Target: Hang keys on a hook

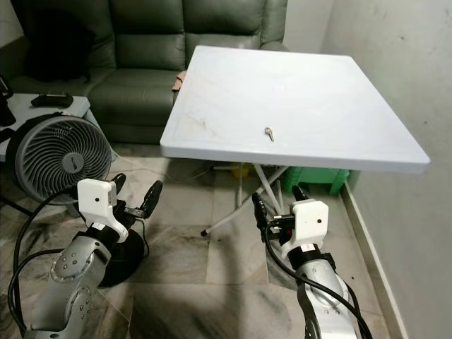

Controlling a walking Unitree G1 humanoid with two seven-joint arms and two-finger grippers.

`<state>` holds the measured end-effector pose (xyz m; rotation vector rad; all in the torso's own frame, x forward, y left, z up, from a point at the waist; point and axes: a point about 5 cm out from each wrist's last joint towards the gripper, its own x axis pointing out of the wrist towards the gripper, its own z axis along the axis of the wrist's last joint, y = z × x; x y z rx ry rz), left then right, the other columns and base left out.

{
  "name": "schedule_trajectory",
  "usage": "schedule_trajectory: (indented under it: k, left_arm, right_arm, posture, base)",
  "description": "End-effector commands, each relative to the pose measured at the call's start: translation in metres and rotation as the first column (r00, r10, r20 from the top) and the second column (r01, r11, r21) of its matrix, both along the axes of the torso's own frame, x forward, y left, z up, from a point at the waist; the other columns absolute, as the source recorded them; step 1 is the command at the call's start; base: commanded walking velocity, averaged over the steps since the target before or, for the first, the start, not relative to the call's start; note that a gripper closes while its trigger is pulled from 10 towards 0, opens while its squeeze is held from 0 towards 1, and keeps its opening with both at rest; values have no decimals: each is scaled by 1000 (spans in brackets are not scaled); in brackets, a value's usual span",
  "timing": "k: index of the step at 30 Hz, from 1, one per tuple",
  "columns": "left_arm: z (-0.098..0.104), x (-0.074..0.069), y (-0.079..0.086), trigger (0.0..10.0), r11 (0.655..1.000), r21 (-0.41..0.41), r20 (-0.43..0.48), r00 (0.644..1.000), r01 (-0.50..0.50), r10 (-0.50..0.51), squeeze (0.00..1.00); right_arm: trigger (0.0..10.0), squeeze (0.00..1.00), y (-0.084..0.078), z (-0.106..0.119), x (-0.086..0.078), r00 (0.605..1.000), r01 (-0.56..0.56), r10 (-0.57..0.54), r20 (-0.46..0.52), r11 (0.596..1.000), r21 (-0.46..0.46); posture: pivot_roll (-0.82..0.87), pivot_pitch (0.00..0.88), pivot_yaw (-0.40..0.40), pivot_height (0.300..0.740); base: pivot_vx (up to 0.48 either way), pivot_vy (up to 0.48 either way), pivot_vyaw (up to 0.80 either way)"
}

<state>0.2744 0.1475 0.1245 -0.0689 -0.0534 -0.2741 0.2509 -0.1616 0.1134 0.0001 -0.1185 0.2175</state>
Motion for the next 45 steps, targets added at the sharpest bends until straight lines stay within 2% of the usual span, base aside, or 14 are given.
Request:
schedule_trajectory:
  k: [1,28,45]
  left_arm:
    - [4,1,0,10000,1000,10,11,1000,6,-6,0]
    - [4,1,-3,10000,1000,-2,7,1000,12,-12,0]
    - [4,1,-4,10000,1000,0,7,1000,11,-11,0]
  right_arm:
    - [10000,0,3,5,0,1000,-17,17,17,1000,6]
    - [10000,0,5,5,0,1000,-21,21,14,1000,10]
    - [10000,0,5,6,0,1000,-26,26,14,1000,10]
  posture:
    - [-31,0,8,740]
    - [-29,0,8,740]
    - [-27,0,3,740]
  base:
    - [405,0,0]
    - [395,0,0]
    - [331,342,0]
